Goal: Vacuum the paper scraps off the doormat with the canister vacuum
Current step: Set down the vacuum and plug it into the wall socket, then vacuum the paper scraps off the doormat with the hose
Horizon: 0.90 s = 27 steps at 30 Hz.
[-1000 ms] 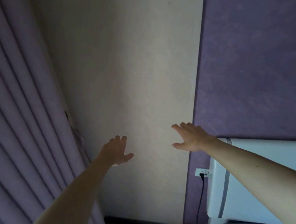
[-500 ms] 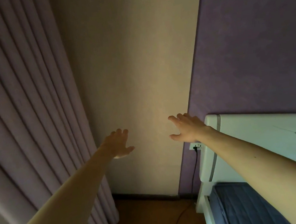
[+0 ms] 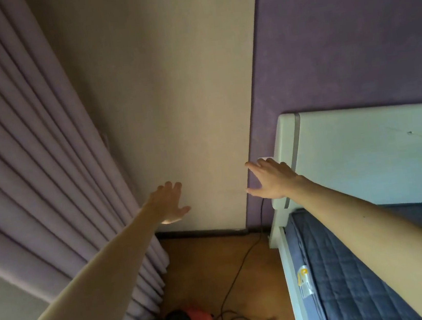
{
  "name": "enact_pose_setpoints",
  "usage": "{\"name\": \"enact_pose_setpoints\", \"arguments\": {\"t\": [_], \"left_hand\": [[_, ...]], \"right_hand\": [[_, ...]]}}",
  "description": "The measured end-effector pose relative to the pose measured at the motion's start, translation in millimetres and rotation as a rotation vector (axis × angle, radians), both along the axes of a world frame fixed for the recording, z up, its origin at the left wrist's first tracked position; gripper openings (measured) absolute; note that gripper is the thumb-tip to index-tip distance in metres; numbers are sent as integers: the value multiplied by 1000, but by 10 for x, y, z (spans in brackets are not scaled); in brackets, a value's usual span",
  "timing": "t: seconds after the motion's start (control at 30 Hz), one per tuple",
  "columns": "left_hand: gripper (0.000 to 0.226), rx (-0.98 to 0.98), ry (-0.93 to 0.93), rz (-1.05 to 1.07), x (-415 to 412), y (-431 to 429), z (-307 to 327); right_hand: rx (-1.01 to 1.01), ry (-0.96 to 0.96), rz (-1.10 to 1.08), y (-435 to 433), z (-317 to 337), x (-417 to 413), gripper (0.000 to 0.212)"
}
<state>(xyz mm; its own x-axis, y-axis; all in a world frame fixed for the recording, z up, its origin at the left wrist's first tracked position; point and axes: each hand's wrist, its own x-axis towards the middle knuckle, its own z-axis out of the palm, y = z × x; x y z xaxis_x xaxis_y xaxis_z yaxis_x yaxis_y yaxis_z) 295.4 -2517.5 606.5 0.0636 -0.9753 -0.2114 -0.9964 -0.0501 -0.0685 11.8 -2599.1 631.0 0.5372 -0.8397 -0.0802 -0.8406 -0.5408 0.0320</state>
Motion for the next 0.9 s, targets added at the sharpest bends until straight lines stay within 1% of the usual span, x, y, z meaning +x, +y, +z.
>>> {"name": "enact_pose_setpoints", "arguments": {"t": [0.2,0.47,0.6,0.9], "left_hand": [[74,71,64,29,-249,138,-442],[73,193,127,32,-374,393,-1102],[78,266,122,34,-350,535,-1520],[75,461,159,18,-154,1032,-2610]], "right_hand": [[66,26,-7,121,-557,-218,71],[203,36,-36,456,-1376,-290,66],[285,57,-73,655,-1820,-258,69],[450,92,-115,1219,-2848,-94,69]]}}
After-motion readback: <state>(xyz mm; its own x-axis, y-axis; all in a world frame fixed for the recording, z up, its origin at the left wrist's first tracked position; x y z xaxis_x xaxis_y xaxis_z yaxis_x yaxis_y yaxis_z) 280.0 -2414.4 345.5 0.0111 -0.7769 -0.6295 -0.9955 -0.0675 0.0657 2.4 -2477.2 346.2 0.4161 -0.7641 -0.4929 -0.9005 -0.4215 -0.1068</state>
